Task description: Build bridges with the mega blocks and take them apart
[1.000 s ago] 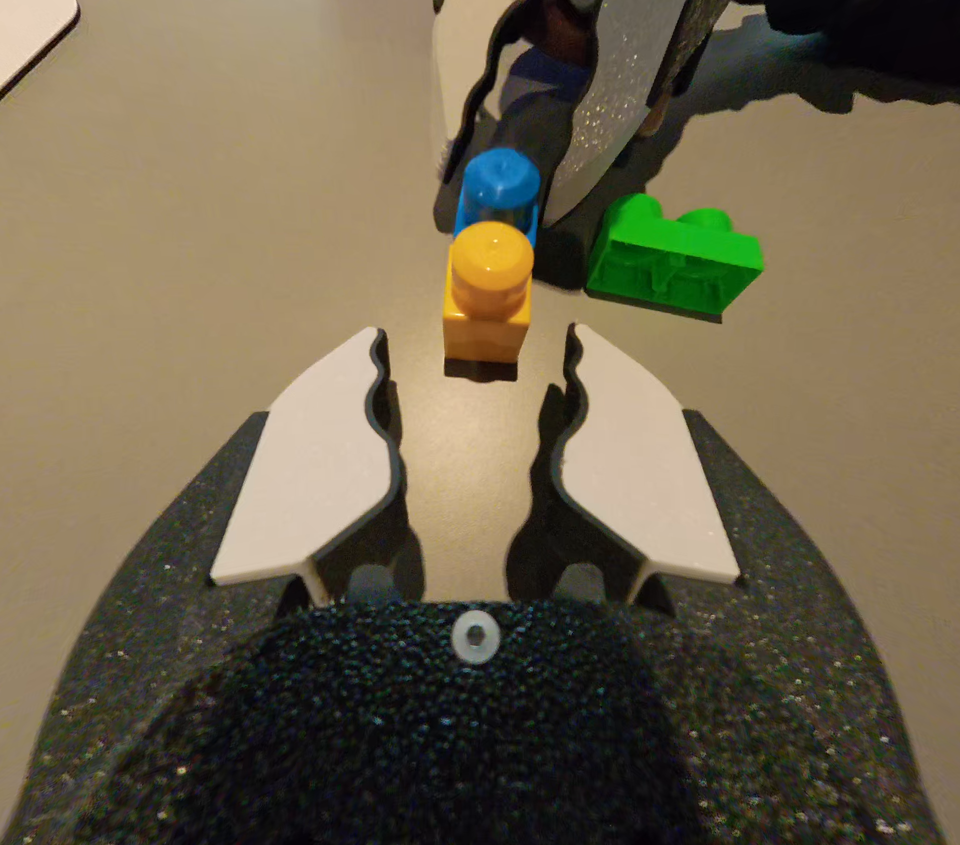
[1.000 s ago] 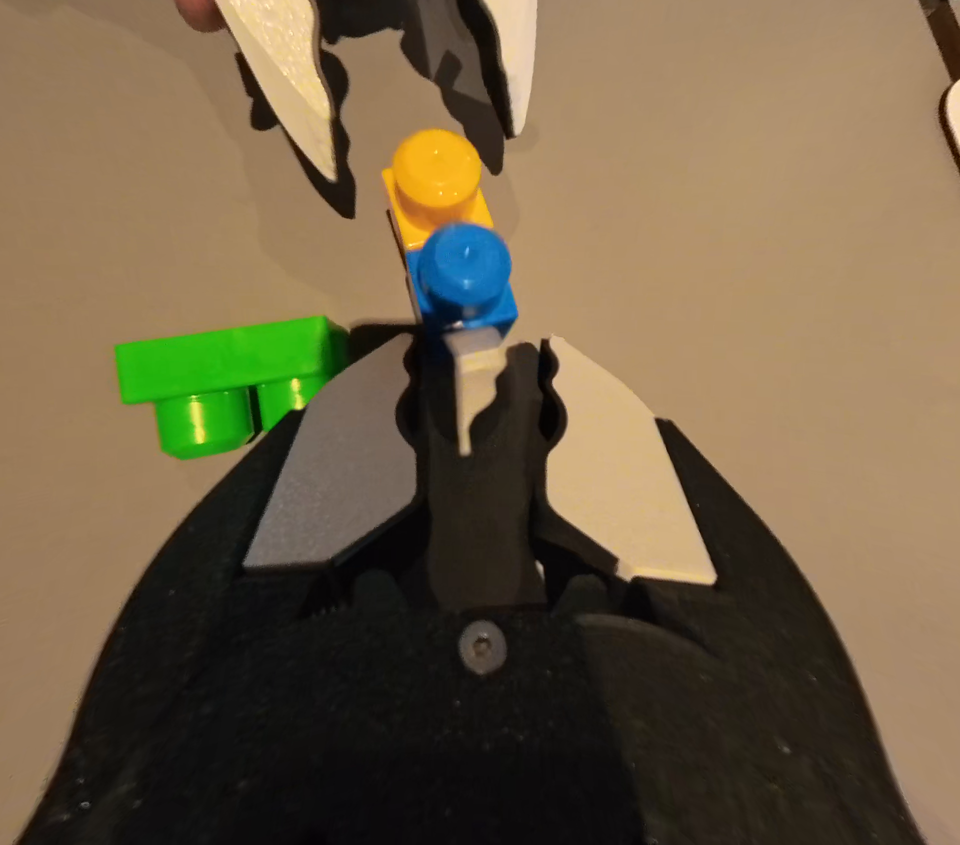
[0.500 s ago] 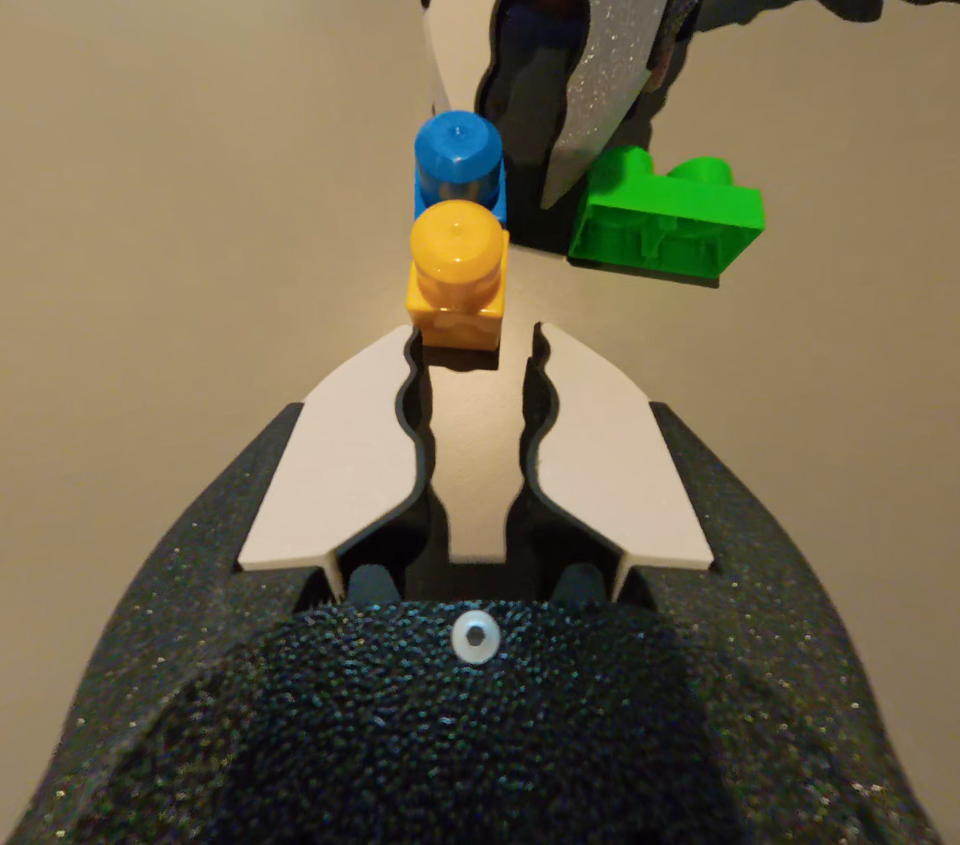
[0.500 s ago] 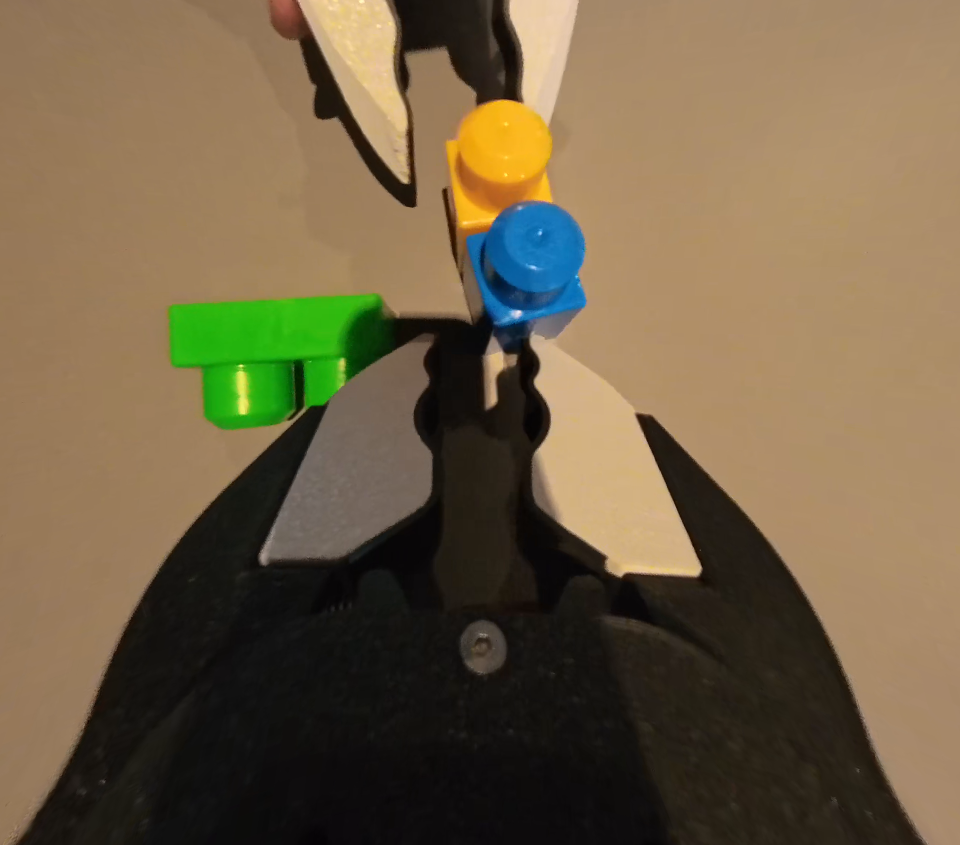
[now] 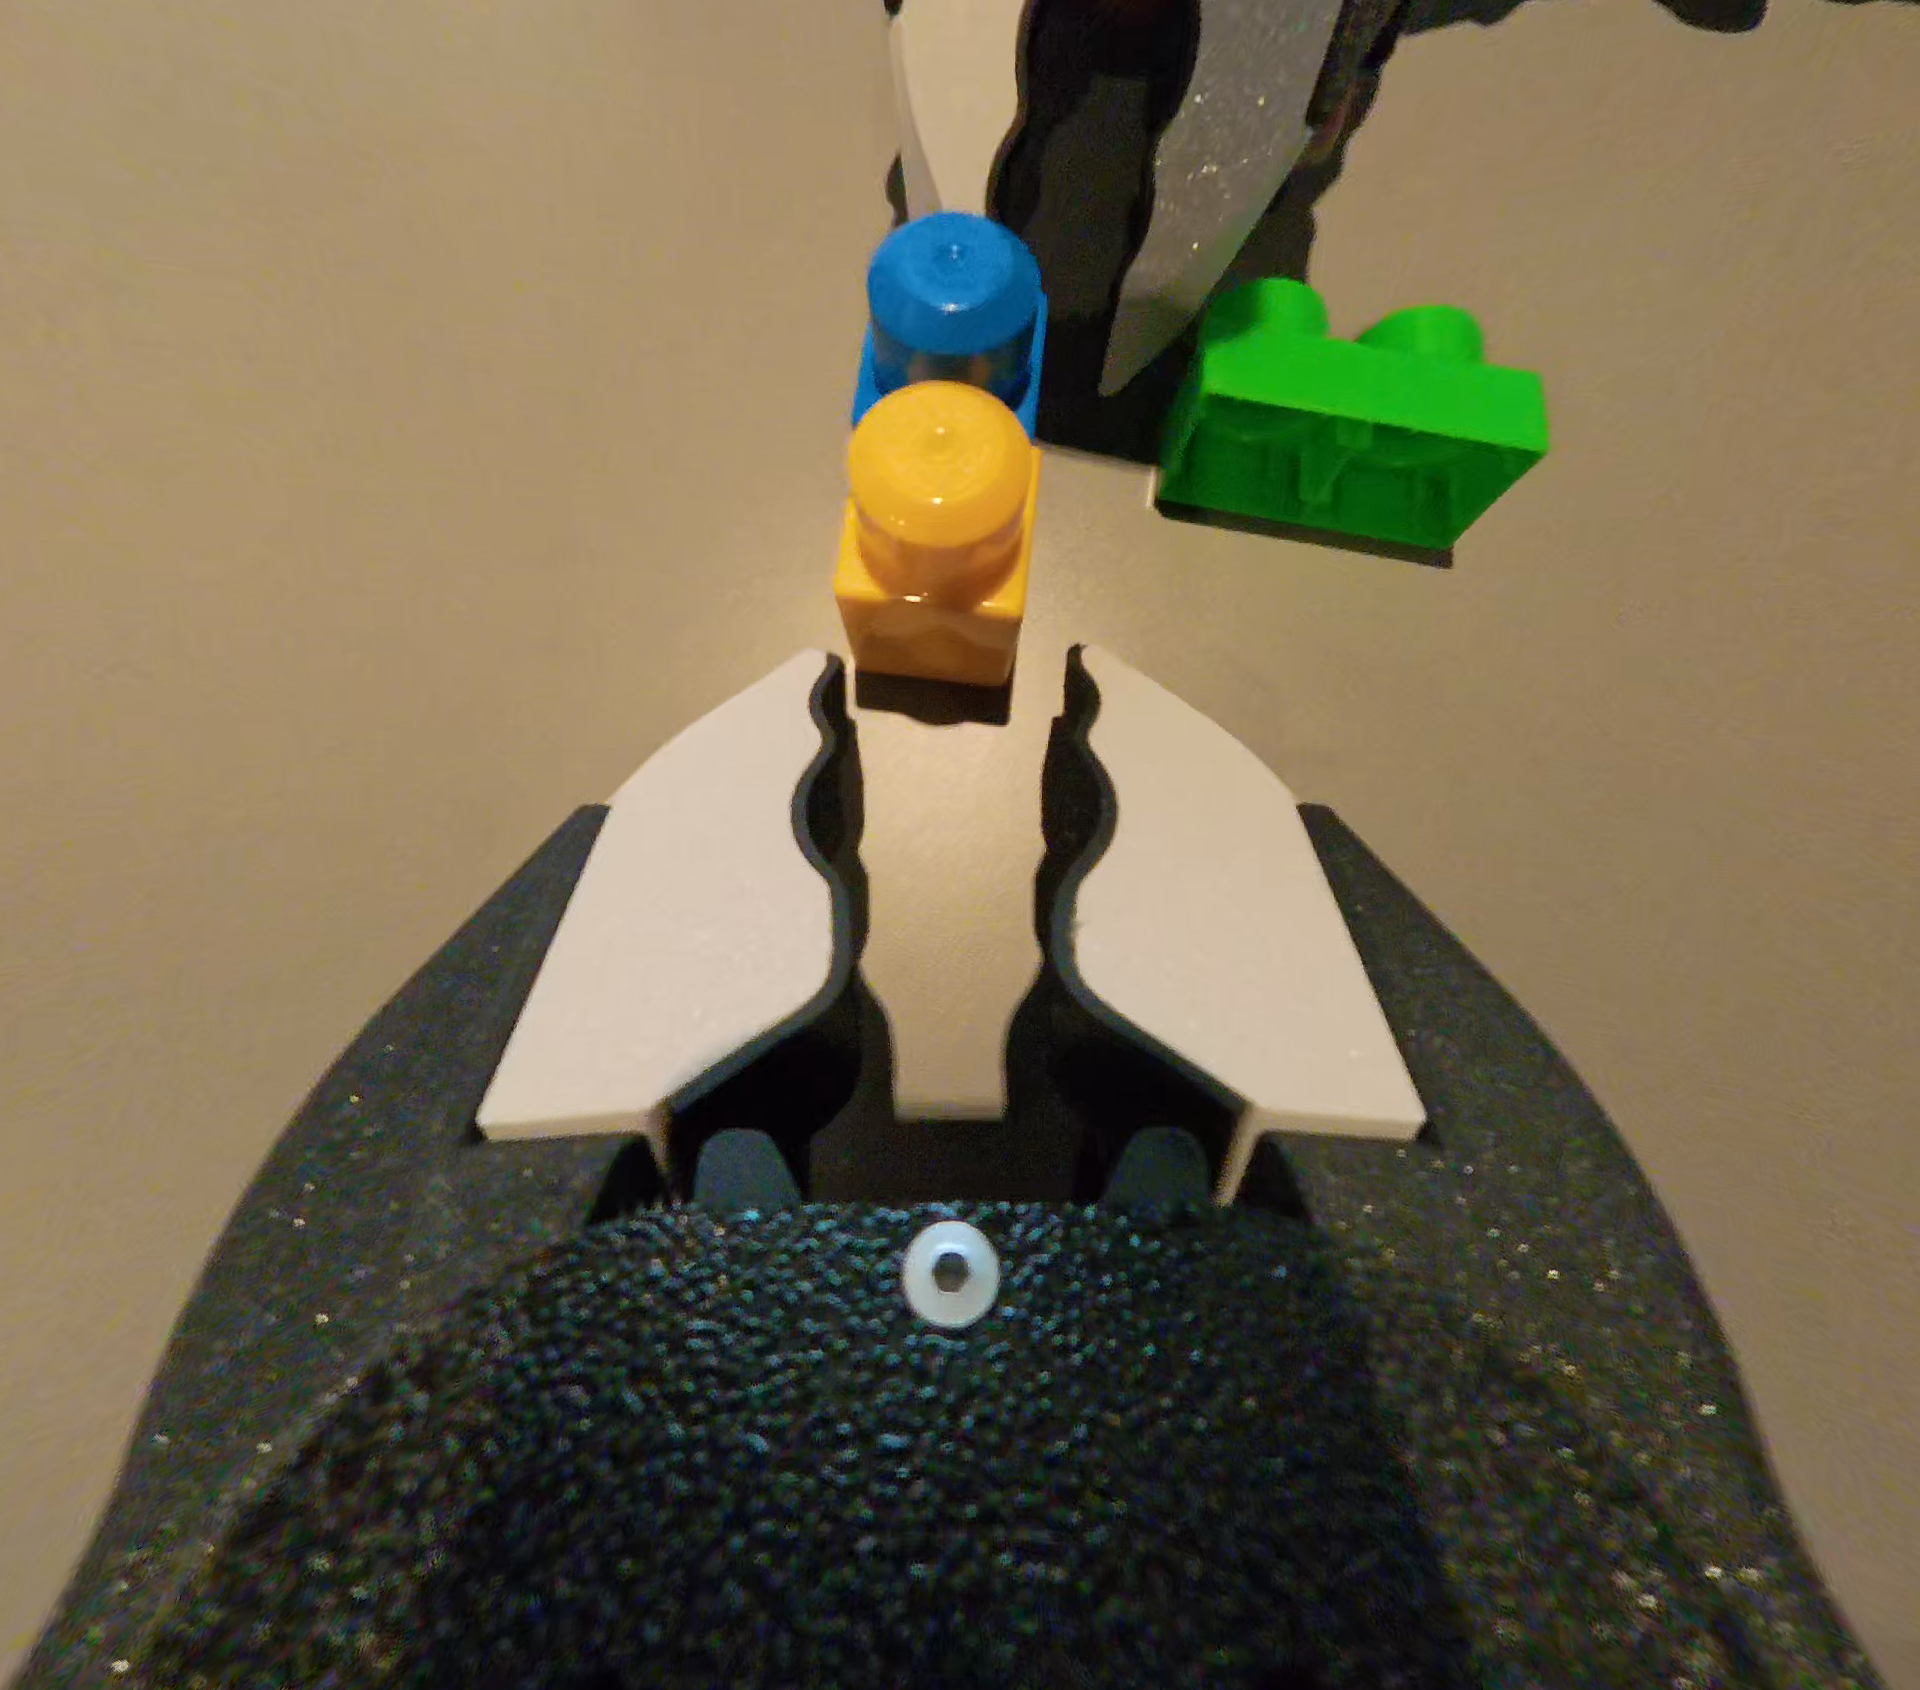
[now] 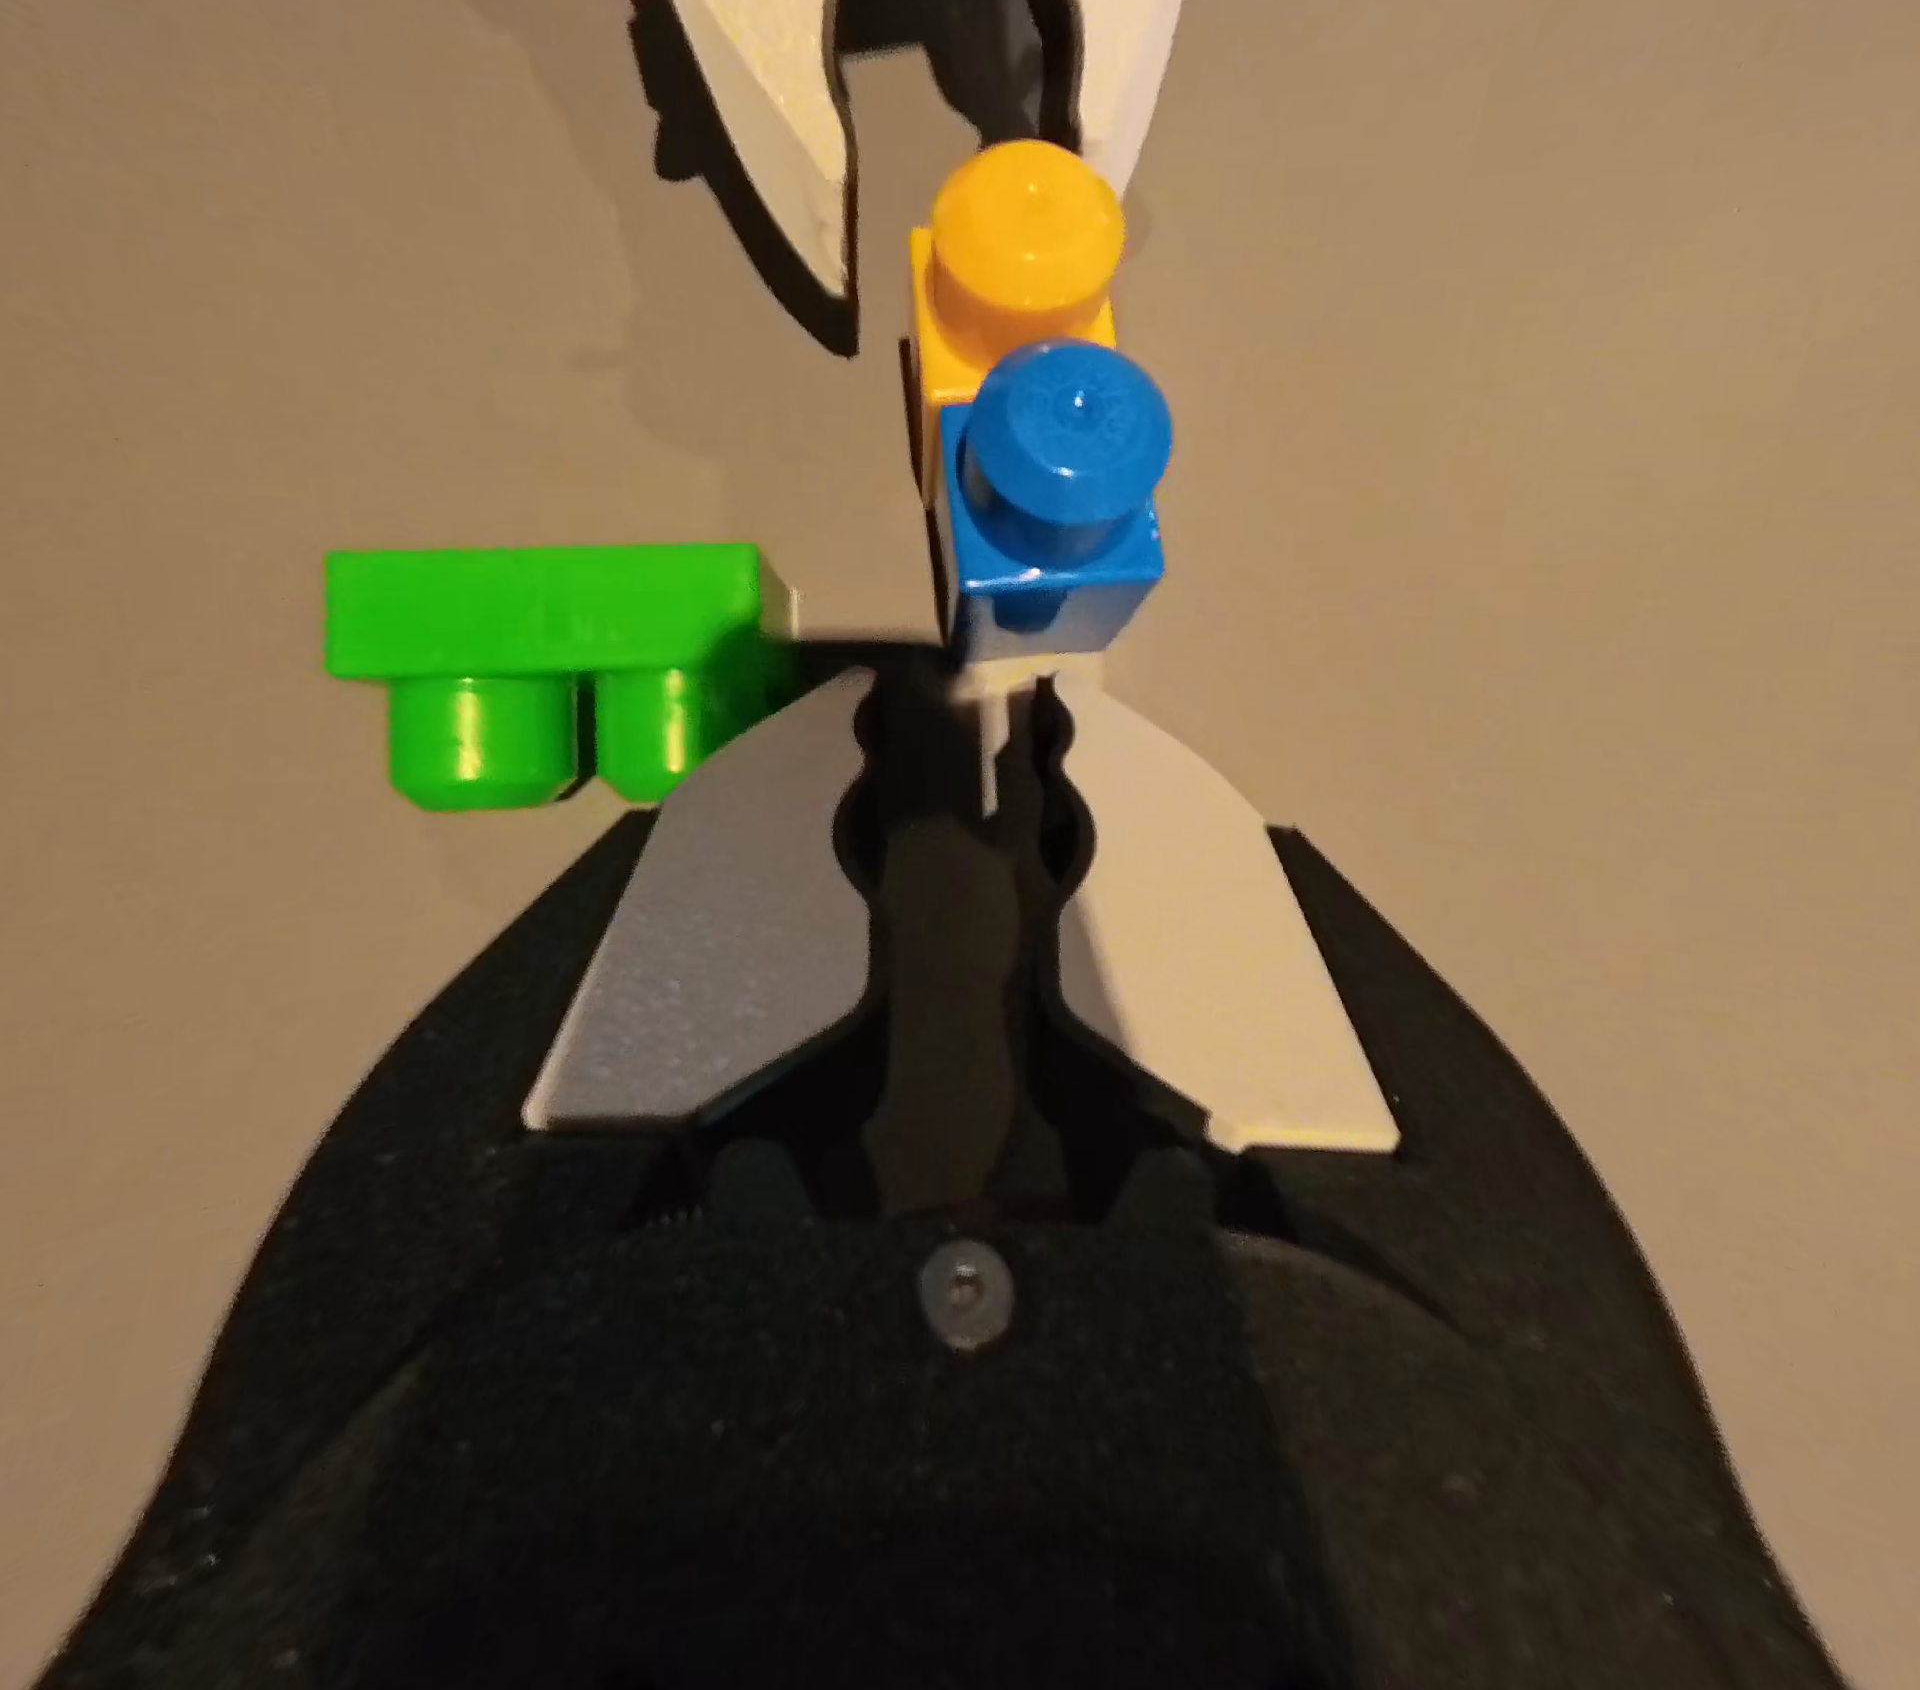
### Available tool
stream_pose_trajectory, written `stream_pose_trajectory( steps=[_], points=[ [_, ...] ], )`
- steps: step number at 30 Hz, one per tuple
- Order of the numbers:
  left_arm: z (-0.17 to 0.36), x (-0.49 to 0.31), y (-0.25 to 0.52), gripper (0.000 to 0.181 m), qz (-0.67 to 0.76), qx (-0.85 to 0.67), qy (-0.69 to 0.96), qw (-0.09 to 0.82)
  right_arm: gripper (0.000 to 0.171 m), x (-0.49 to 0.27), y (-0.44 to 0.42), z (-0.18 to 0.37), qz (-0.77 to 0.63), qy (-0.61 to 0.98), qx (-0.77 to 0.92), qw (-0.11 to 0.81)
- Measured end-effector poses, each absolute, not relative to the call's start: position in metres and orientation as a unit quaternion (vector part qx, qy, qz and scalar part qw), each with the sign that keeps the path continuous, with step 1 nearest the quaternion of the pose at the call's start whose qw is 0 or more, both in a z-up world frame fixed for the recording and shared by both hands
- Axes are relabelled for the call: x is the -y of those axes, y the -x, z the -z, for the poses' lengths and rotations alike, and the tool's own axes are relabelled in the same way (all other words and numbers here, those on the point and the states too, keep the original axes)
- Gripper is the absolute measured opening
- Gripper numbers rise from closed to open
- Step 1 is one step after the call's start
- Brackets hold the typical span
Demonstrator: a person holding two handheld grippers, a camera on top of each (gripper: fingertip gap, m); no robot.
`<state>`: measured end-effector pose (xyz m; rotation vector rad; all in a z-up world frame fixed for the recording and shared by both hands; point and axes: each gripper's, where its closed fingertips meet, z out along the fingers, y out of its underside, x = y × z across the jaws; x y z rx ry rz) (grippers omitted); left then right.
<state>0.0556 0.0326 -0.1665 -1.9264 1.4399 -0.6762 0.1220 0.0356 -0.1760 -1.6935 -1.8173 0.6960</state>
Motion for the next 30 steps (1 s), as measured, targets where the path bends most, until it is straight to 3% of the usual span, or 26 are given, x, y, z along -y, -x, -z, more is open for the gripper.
stream_pose_trajectory(
  steps=[8, 19, 26, 30],
  points=[
    [0.158, -0.040, -0.047, 0.041, 0.238, -0.542, 0.731, 0.340, 0.030, -0.012, -0.139, 0.150, -0.326, 0.575, 0.697, 0.277],
    [0.145, -0.045, -0.042, 0.042, 0.240, -0.532, 0.725, 0.366, 0.036, 0.008, -0.137, 0.166, -0.309, 0.564, 0.730, 0.231],
    [0.103, 0.006, -0.063, 0.042, 0.290, -0.628, 0.597, 0.408, 0.035, 0.016, -0.135, 0.170, -0.317, 0.561, 0.735, 0.213],
    [0.117, 0.034, -0.084, 0.046, 0.263, -0.691, 0.560, 0.375, 0.032, 0.022, -0.130, 0.181, -0.309, 0.559, 0.743, 0.200]
  ],
)
